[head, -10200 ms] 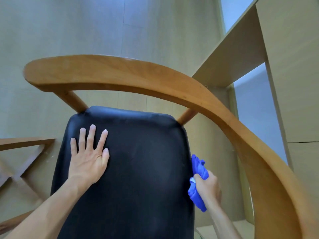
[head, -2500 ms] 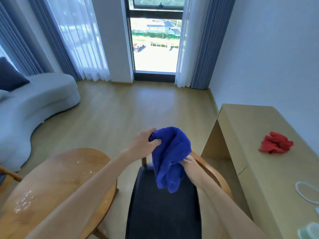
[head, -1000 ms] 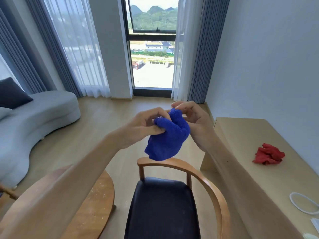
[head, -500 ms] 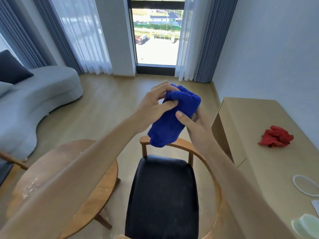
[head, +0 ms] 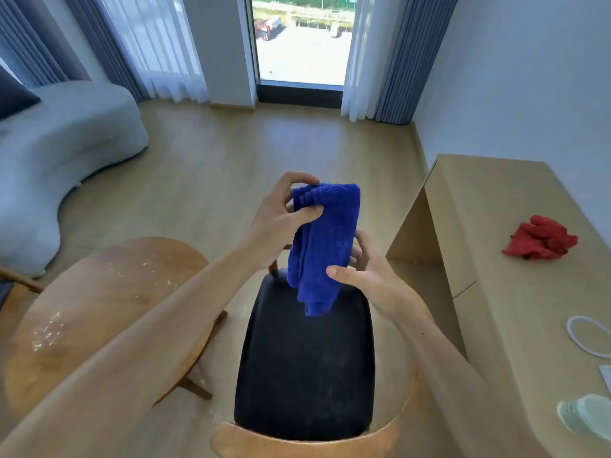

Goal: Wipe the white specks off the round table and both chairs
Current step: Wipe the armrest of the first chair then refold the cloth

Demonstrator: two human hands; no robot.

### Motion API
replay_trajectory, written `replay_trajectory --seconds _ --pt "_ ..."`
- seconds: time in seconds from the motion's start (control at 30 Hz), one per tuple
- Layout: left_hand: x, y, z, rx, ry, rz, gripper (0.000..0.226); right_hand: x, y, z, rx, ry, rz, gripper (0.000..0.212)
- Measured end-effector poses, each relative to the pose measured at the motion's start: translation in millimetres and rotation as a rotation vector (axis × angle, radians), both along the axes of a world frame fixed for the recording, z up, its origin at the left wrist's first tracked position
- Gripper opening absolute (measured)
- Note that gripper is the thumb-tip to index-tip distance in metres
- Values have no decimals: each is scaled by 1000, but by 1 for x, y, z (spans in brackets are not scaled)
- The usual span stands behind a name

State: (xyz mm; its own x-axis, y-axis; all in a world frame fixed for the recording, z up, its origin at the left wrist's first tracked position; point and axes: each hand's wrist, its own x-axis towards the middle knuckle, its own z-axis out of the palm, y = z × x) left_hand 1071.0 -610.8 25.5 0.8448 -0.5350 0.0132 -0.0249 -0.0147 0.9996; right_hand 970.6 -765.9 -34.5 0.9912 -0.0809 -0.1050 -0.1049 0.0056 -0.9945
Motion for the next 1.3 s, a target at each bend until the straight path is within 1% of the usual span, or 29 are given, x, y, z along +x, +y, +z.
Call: replay_trajectory --seconds 0.07,0.13,0.2,0.3,0.4,0.47,0.53,0.57,0.6,0.63,0.7,0.73,0.77,0.8,0.83,0.9,1.03,1.13,1.17,1.23,1.3 --pt "5 -3 -43 56 121 40 33 -4 4 -36 1 80 -72 63" --pt "10 -4 -97 169 204 31 32 -7 5 -75 -38 187 -125 56" --pt "11 -3 -159 287 276 18 30 -10 5 -122 -113 318 -99 45" --pt "4 -1 -259 458 404 45 25 -14 8 -201 -193 501 -67 47" --pt "6 -2 -346 518 515 114 22 -10 8 -279 -225 590 -106 53" --pt "13 2 -397 560 487 119 26 -4 6 -327 -227 615 -127 53" --pt "21 15 -442 725 378 69 35 2 6 -379 -320 642 -102 58" --pt "24 24 -463 839 314 41 38 3 6 -405 -418 672 -73 61" --pt "25 34 -482 942 248 15 40 4 8 -429 -568 696 -32 64" --pt "24 44 -498 1024 171 -10 42 5 10 -448 -745 672 5 64" --pt "22 59 -524 1144 -61 -67 47 9 17 -476 -1074 448 60 61" --pt "22 65 -534 1188 -198 -101 49 13 22 -486 -1184 345 90 61" --pt "22 69 -543 1221 -315 -129 50 18 27 -495 -1262 282 114 63" --pt "23 71 -552 1242 -390 -144 51 21 32 -504 -1317 254 127 66" --pt "25 72 -560 1262 -417 -135 53 24 37 -511 -1354 259 132 69" --pt "25 72 -573 1286 -366 -136 57 26 47 -521 -1414 274 76 71" --pt "16 75 -597 1326 -386 -129 60 28 54 -528 -1422 316 -32 54" --pt "14 75 -603 1335 -394 -102 63 30 58 -528 -1414 292 -50 45" --pt "14 75 -604 1338 -396 -91 64 27 62 -529 -1407 239 -55 44" --pt "13 74 -606 1325 -401 -64 64 13 73 -529 -1405 55 -29 45" --pt "12 75 -608 1330 -415 -64 64 -10 81 -527 -1409 -176 88 41"
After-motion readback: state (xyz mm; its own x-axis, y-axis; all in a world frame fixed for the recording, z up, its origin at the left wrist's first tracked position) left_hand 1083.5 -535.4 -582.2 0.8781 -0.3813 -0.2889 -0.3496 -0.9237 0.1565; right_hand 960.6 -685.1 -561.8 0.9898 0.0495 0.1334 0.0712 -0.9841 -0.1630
